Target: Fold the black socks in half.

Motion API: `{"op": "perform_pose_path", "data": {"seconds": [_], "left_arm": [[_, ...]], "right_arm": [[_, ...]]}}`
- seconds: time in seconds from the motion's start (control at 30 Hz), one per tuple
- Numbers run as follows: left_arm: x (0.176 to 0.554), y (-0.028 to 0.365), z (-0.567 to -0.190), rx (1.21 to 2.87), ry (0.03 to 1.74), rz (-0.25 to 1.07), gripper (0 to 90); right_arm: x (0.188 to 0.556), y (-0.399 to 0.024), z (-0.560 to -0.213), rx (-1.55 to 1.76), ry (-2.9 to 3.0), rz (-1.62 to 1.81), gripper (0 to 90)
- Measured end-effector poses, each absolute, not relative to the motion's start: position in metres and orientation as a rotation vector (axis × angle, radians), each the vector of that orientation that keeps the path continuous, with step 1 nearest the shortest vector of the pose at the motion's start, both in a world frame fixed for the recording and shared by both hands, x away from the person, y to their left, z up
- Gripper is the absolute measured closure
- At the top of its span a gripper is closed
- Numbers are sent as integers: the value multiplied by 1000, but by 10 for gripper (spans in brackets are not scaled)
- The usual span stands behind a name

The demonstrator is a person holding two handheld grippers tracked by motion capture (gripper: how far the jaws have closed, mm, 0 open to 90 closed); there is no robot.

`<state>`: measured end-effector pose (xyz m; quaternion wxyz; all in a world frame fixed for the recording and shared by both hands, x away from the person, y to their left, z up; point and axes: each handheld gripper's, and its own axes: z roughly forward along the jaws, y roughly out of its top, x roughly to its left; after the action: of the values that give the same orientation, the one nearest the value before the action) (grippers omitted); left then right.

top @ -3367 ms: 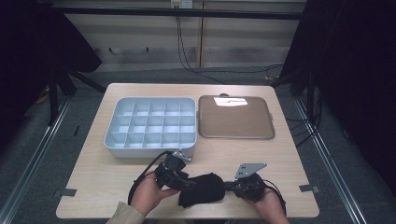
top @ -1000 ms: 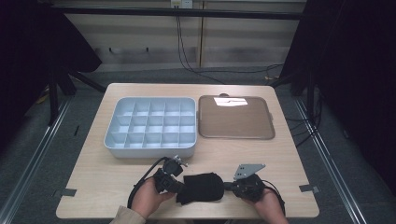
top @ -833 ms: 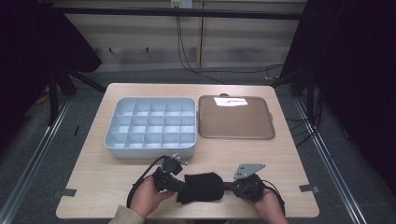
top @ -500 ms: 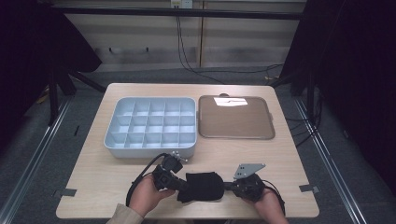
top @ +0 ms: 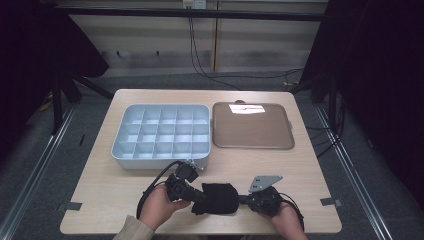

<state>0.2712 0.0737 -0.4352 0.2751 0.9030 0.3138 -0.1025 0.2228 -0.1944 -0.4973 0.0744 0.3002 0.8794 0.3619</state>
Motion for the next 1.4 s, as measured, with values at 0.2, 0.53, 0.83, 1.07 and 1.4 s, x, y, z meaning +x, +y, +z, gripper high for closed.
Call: {"op": "perform_pose_path", "data": {"seconds": [0.2,0.53,0.83,1.07,1.4], "left_arm": [[273,70,-433,2420,836,-290,832],[275,67,-432,2414,839,-302,826],[275,65,-431,2398,829,-310,818],[275,64,-432,2394,839,-307,824],[276,65,-431,2377,852,-303,826]], "right_arm": [[223,-193,-497,886,2644,1086,900],[224,-190,-497,881,2642,1088,900],[224,-187,-498,876,2647,1094,900],[224,-183,-497,869,2650,1093,900],[225,-181,-498,866,2646,1096,900]]}}
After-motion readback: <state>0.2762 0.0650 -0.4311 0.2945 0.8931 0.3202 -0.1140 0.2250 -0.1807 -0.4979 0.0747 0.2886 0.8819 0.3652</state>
